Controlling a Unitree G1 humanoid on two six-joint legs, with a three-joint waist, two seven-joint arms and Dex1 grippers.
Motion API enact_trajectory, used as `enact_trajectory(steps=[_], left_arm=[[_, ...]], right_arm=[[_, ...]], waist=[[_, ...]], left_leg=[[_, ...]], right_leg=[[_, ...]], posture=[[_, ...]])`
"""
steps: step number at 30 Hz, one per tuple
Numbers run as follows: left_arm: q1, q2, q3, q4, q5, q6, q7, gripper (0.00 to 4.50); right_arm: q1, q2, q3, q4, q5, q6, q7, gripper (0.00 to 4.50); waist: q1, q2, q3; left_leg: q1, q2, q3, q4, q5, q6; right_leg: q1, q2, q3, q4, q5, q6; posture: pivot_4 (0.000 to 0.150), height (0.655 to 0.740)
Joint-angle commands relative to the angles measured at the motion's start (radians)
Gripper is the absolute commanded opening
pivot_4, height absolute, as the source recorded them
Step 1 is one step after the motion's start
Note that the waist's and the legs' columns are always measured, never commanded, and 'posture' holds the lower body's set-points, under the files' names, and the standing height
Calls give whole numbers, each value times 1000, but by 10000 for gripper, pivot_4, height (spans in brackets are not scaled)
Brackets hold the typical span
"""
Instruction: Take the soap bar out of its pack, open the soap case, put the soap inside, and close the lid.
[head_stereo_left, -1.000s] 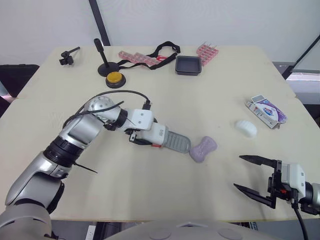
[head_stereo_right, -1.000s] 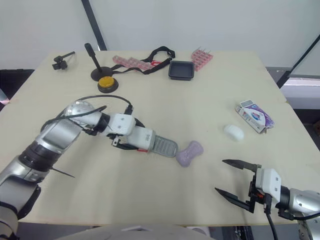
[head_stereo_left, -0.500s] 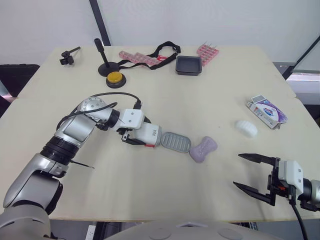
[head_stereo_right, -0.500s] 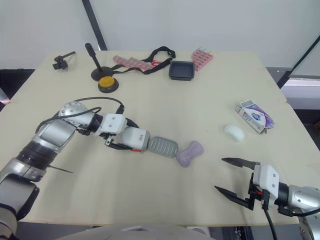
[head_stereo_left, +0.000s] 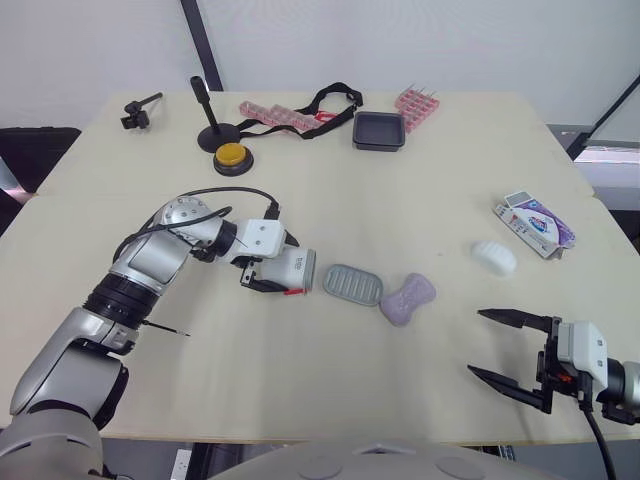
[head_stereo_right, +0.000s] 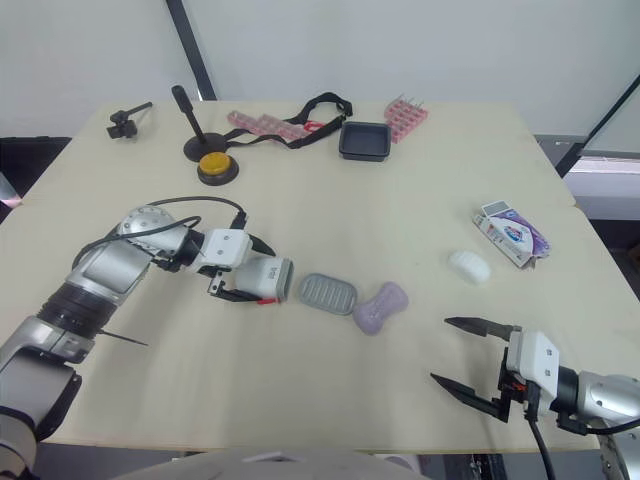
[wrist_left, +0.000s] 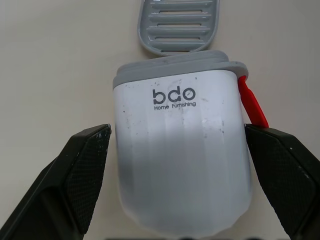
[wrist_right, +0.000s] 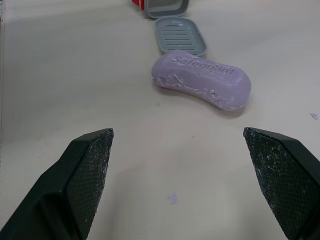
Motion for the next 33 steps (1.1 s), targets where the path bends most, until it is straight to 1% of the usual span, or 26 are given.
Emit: enact_trajectory(steps=[1,5,8,10,12,14,17,19,20,23,26,30,33], left_arm=[[-10,22,99,-41,-107,10,-40,44961],[10,20,200,-99,-254,102,-55,44961],[45,12,267,-161,-343,181,-27,44961],[107,-6,319,-226,-404,201,12,44961],[221,-39,386,-315,-449,186,84,44961],[289,-58,422,-373,-470,180,125,44961],[527,-73,515,-524,-492,201,237,44961],[696,-67,585,-582,-499,198,267,44961],[743,-65,605,-594,-498,195,279,44961],[830,-53,607,-602,-468,134,253,44961],[904,-45,579,-592,-446,68,199,44961],[967,-20,544,-553,-424,-28,99,44961],[998,-5,524,-537,-419,-84,41,44961]], right_arm=[[-4,-15,-20,1,7,-21,10,45000],[-19,-29,-33,2,18,-16,19,45000],[-40,-55,-36,3,19,-11,33,45000],[-69,-90,-30,-13,19,11,42,45000],[-125,-144,-10,-56,13,53,49,45000],[-156,-174,4,-80,8,82,50,45000],[-316,-254,77,-149,-26,214,8,45000],[-451,-298,170,-167,-90,272,20,45000],[-492,-309,203,-166,-115,282,27,45000],[-616,-310,309,-151,-152,340,48,45000],[-792,-255,451,-104,-200,419,81,45000],[-915,-225,580,-49,-261,432,166,45000],[-972,-211,648,-30,-279,431,234,45000]], waist=[[0,0,0],[-1,0,0],[-2,0,0],[-4,0,0],[-9,1,0],[-16,1,0],[-28,-2,2],[-38,-2,3],[-39,-3,3],[-21,-3,3],[-17,-3,3],[-20,-2,3],[-21,-2,3]], left_leg=[[0,0,0,0,0,0],[0,0,0,-1,0,0],[0,0,0,-1,0,0],[0,0,1,-1,0,0],[0,0,1,-2,0,0],[0,0,2,-2,0,0],[0,2,0,-2,0,0],[0,2,0,-4,0,0],[0,2,0,-4,0,0],[3,3,-2,-5,0,0],[3,2,-2,-4,0,0],[3,2,-1,-4,0,0],[2,2,-1,-5,0,0]], right_leg=[[0,0,0,0,0,0],[0,0,0,0,0,0],[0,0,0,0,0,0],[0,0,0,0,0,0],[0,0,1,-1,0,0],[0,1,2,-1,0,0],[0,2,0,-1,0,0],[0,4,0,-3,0,0],[1,7,0,-4,0,0],[1,7,-3,-6,0,0],[1,6,-3,-7,0,0],[0,6,-2,-7,0,0],[-2,7,-3,-6,0,0]], posture=[[1500,7291],[1500,7291],[1500,7291],[1500,7291],[1500,7291],[1500,7291],[1500,7291],[1500,7291],[1500,7291],[1500,7291],[1500,7291],[1500,7291],[1500,7291]])
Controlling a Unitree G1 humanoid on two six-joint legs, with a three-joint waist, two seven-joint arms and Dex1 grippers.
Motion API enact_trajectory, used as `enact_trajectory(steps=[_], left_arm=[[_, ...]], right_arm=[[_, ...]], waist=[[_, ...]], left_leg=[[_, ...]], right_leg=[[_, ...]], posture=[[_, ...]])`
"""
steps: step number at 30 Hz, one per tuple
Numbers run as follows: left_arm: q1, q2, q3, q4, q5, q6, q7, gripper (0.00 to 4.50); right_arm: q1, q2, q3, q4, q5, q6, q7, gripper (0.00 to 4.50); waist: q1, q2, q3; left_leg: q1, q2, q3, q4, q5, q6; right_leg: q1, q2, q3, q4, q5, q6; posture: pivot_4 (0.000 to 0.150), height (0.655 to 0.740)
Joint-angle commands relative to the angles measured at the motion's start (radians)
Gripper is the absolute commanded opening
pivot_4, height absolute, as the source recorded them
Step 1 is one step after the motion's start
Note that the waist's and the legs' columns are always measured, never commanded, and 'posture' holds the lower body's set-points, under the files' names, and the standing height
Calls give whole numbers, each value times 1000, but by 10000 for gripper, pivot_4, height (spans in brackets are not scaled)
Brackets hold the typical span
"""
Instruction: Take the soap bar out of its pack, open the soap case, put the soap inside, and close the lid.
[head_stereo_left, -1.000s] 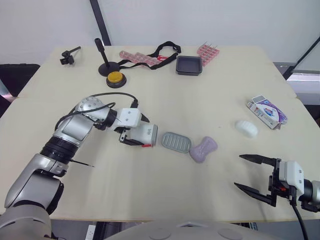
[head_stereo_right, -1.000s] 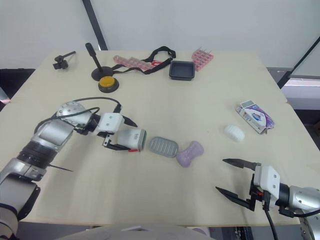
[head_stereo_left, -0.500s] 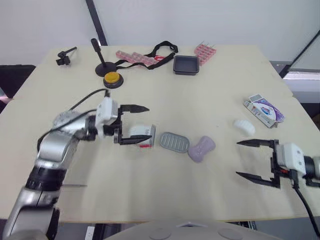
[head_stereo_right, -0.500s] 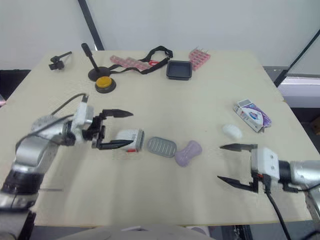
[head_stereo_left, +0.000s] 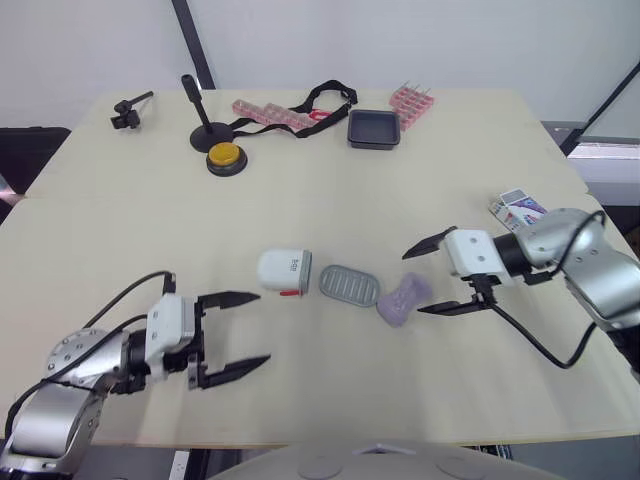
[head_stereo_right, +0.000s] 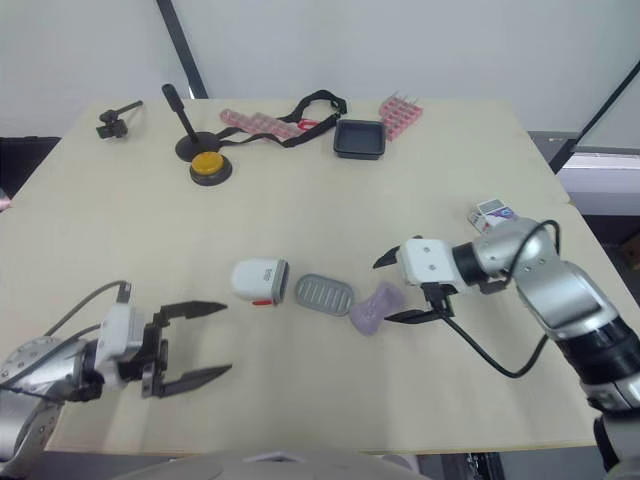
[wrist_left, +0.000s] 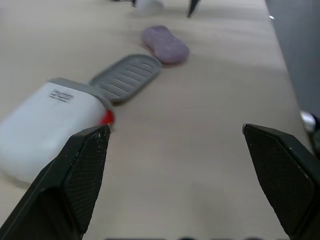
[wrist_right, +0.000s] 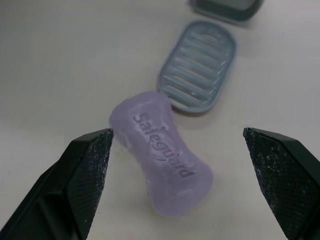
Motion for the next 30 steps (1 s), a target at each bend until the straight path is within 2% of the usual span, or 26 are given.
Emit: enact_trajectory(steps=[1,9,17,26,30], left_arm=[[15,14,-15,10,-2,-74,-54,44961],[-11,-15,-39,44,21,-111,-10,44961],[-53,-13,-88,-53,22,-41,82,44961],[-83,-16,-127,-67,38,-27,117,44961],[-73,-14,-136,-55,41,-40,121,45000]], right_arm=[[-62,19,54,11,-24,-7,79,45000],[-156,76,123,106,-106,-59,117,45000],[-194,106,173,202,-154,-143,171,45000],[-230,156,202,264,-185,-189,179,45000],[-220,158,212,266,-188,-200,180,33741]], waist=[[0,0,0],[-2,0,0],[-1,0,0],[-4,0,0],[0,0,0]], left_leg=[[0,0,0,0,0,0],[1,1,1,3,0,0],[1,1,1,4,0,0],[0,3,1,5,0,0],[0,3,1,7,0,0]], right_leg=[[0,0,0,1,0,0],[-1,1,2,7,0,0],[-1,1,2,10,0,0],[-2,2,2,12,0,-1],[-3,2,2,12,0,-1]], posture=[[1500,7291],[1500,7291],[1500,7291],[1500,7291],[1500,7291]])
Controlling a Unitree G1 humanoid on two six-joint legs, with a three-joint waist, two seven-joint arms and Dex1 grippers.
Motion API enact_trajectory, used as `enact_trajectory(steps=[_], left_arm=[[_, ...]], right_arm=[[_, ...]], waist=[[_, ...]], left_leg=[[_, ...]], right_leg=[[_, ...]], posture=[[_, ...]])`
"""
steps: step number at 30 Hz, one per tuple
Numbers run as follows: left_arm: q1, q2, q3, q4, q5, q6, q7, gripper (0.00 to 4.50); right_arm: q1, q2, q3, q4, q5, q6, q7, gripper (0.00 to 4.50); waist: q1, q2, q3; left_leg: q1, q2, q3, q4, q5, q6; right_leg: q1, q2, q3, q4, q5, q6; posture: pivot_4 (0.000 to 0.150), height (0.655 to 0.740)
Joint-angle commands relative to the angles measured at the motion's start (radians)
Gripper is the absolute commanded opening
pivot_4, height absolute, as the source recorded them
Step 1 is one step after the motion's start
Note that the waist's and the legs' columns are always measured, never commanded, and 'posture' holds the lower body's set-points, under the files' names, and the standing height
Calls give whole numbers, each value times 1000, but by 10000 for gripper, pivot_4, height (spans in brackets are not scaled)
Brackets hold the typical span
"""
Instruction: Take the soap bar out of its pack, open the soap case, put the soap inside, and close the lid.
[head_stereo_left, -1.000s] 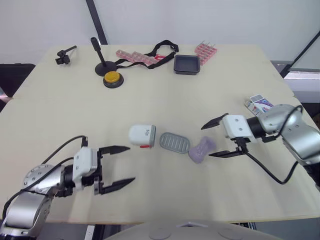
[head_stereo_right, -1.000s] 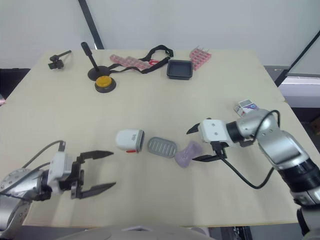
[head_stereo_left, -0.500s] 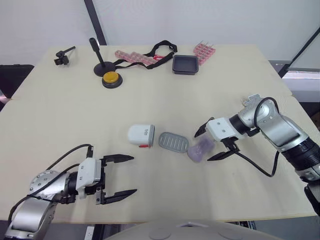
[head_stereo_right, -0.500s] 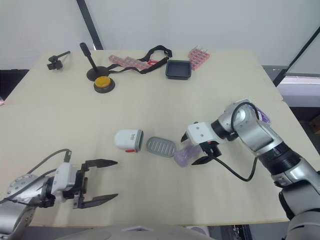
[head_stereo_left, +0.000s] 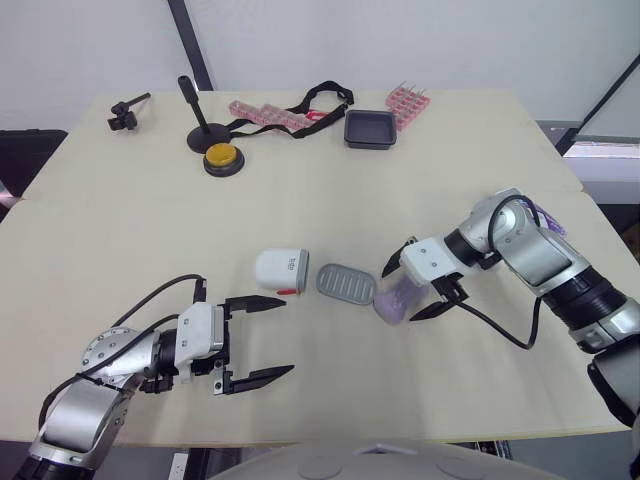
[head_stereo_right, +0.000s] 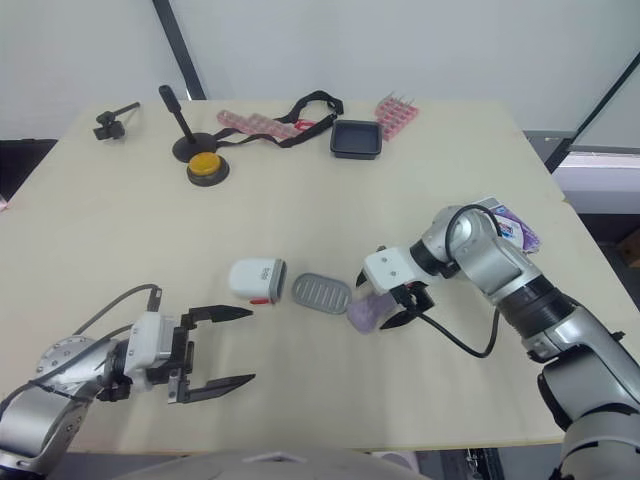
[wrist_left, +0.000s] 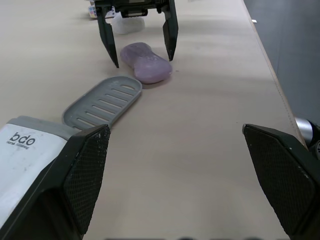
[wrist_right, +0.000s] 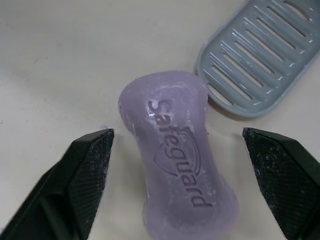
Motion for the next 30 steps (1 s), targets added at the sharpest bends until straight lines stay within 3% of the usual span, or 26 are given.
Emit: enact_trajectory(steps=[1,5,30], left_arm=[[15,8,-1,-19,7,-24,3,45000],[29,11,1,1,11,-42,-3,45000],[-12,-4,-28,155,36,-152,-29,45000]], right_arm=[[-7,-4,-5,-3,-6,-22,40,30041],[1,-11,-6,3,-13,-23,35,17017],[53,-76,-87,-116,43,119,6,16608]], waist=[[0,0,0],[-2,0,0],[2,0,-1]], left_leg=[[0,0,0,0,0,0],[0,0,0,0,0,0],[0,1,0,2,0,0]], right_leg=[[0,0,0,0,0,0],[0,0,0,1,0,0],[0,0,0,2,0,0]], posture=[[1500,7291],[1500,7291],[1500,7291]])
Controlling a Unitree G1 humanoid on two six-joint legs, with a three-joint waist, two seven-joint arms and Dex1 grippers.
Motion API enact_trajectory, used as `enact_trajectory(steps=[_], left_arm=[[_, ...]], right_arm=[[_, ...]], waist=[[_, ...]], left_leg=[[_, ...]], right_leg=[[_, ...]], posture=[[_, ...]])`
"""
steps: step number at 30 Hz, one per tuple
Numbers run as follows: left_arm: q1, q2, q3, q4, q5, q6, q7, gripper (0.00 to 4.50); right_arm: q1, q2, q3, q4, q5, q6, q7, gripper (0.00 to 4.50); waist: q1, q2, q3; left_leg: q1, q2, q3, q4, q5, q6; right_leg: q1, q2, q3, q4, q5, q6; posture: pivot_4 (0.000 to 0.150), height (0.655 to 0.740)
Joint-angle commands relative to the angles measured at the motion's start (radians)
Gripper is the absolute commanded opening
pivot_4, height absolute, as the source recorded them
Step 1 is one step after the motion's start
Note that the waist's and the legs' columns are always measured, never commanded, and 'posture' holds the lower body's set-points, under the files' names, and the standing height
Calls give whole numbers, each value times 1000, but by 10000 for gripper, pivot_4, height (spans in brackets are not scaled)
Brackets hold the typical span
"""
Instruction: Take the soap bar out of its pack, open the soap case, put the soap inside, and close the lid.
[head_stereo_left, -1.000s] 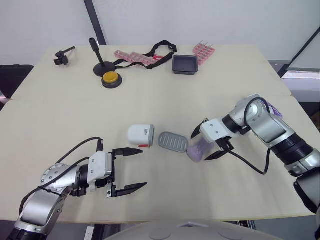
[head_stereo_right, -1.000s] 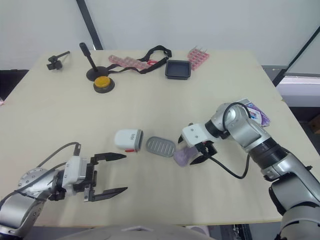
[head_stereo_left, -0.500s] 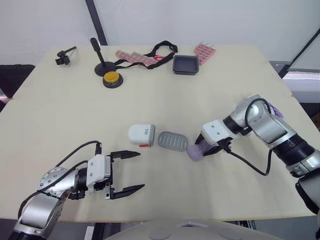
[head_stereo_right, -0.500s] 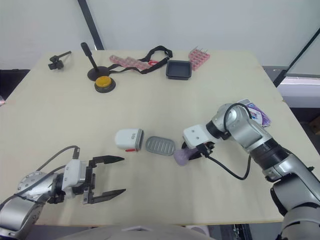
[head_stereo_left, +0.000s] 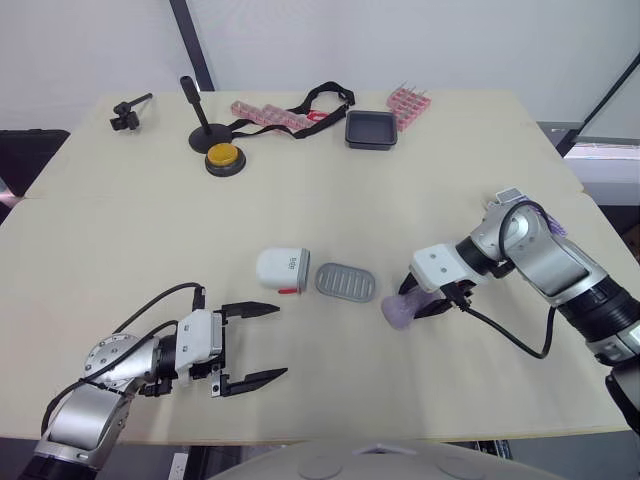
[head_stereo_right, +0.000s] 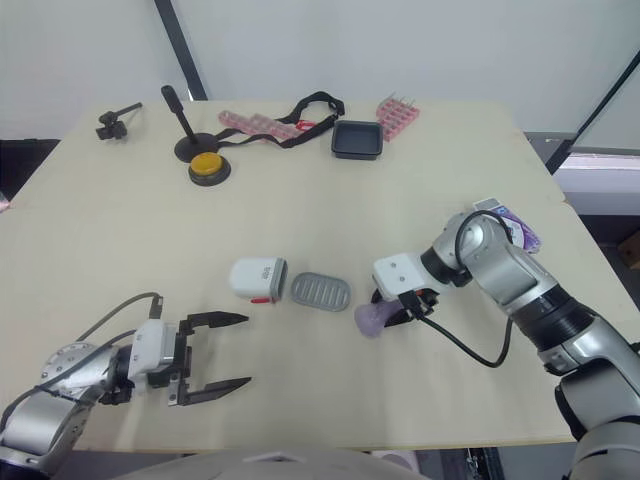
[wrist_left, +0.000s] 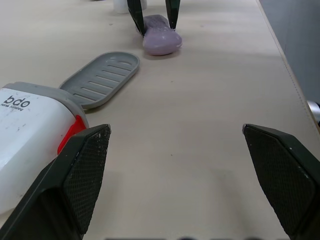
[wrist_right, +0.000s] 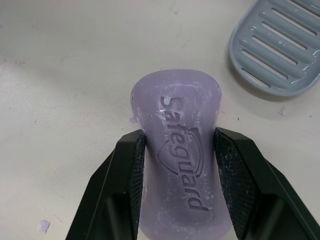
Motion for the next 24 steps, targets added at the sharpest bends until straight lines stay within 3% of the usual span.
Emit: enact_trajectory(steps=[1,7,12,16,24], left_arm=[[-6,0,6,19,-2,-33,-7,45000],[-9,-1,8,41,-5,-47,-8,45000],[-20,-22,28,47,-33,-34,16,45000],[-23,-35,55,36,-74,17,52,45000],[-4,-38,72,12,-94,36,73,45000]], right_arm=[[-20,-7,-60,-34,30,31,-3,16608],[-93,37,-112,-130,67,277,-81,16608],[-161,182,-104,-288,95,695,-269,16608],[-153,293,-61,-375,106,919,-415,16608],[-147,311,27,-408,117,1080,-565,16608]], waist=[[0,0,0],[-2,0,0],[0,0,0],[12,0,0],[20,0,0]], left_leg=[[0,0,0,0,0,0],[0,0,0,0,0,0],[1,2,0,0,1,-1],[1,2,0,0,1,-4],[2,2,0,-1,5,-17]], right_leg=[[0,0,0,0,0,0],[-1,1,0,1,0,0],[-1,3,0,2,0,0],[-1,3,0,2,0,0],[0,3,1,1,1,1]], posture=[[1500,7291],[1500,7291],[1500,7291],[1500,7291],[1500,7291]])
